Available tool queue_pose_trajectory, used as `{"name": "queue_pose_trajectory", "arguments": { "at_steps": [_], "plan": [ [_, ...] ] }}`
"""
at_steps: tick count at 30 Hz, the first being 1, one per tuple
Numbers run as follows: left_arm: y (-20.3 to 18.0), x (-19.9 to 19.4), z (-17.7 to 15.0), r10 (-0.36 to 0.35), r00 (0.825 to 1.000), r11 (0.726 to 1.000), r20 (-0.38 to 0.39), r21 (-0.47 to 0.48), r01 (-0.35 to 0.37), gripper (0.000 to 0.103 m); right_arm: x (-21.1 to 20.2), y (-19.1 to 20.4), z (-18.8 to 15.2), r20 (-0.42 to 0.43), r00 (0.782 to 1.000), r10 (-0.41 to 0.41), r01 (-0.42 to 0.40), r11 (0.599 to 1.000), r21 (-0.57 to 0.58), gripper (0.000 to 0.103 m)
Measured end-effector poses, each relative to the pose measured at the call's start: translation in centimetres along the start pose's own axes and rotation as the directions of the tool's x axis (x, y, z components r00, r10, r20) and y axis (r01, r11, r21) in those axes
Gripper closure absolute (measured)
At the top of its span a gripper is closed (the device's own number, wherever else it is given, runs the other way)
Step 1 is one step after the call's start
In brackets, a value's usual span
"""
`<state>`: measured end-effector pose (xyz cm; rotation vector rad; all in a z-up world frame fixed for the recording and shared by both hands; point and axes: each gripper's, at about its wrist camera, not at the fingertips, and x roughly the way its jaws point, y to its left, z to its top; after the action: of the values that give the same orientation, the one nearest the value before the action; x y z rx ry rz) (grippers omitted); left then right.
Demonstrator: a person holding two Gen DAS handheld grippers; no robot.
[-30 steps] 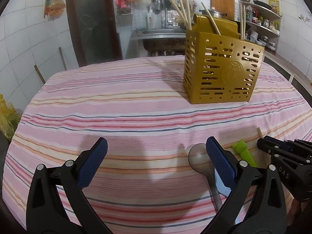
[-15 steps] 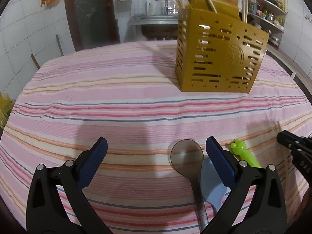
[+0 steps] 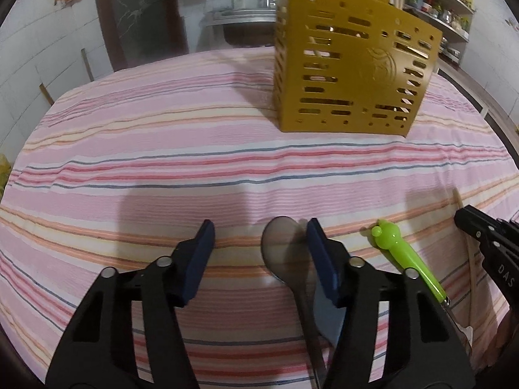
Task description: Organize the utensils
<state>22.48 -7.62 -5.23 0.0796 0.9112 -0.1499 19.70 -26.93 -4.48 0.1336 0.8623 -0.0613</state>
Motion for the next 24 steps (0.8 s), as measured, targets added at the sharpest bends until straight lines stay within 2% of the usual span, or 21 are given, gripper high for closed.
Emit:
{"name": "queue_pose_trajectory", "arguments": {
  "at_steps": [5,7,11,19,24],
  "plan": [
    [-0.5,-0.4,0.0,-0.013,1.0,1.0,0.008,0.024,0.012,0.075,-0.2,0.1,0.0,0.016,1.0,0.003,-0.004,1.0,0.011,0.092],
    [-0.3,-0.5,0.0,-0.015,1.0,1.0,0.012,0.024,0.015,0.076,-0.5,0.0,0.1,0.03,1.0,0.007,-0.008,1.0,0.019,0.092],
    [0.1,-1.2,0.2,-0.023,0.999,1.0,0.037,0.02,0.023,0.09,-1.5,-0.4,0.4,0.076,0.997,0.017,-0.02,0.999,0.034,0.093],
    [0.6,-3.4,0.6,-0.036,0.994,0.999,0.101,0.039,0.032,0.096,-3.8,-0.4,1.0,0.17,0.985,0.022,-0.029,0.999,0.038,0.094],
    [1.4,-3.6,1.1,-0.038,0.995,0.999,0.09,0.013,0.037,0.096,-3.6,-0.7,1.2,0.166,0.986,0.02,-0.026,0.999,0.037,0.094]
  ]
}}
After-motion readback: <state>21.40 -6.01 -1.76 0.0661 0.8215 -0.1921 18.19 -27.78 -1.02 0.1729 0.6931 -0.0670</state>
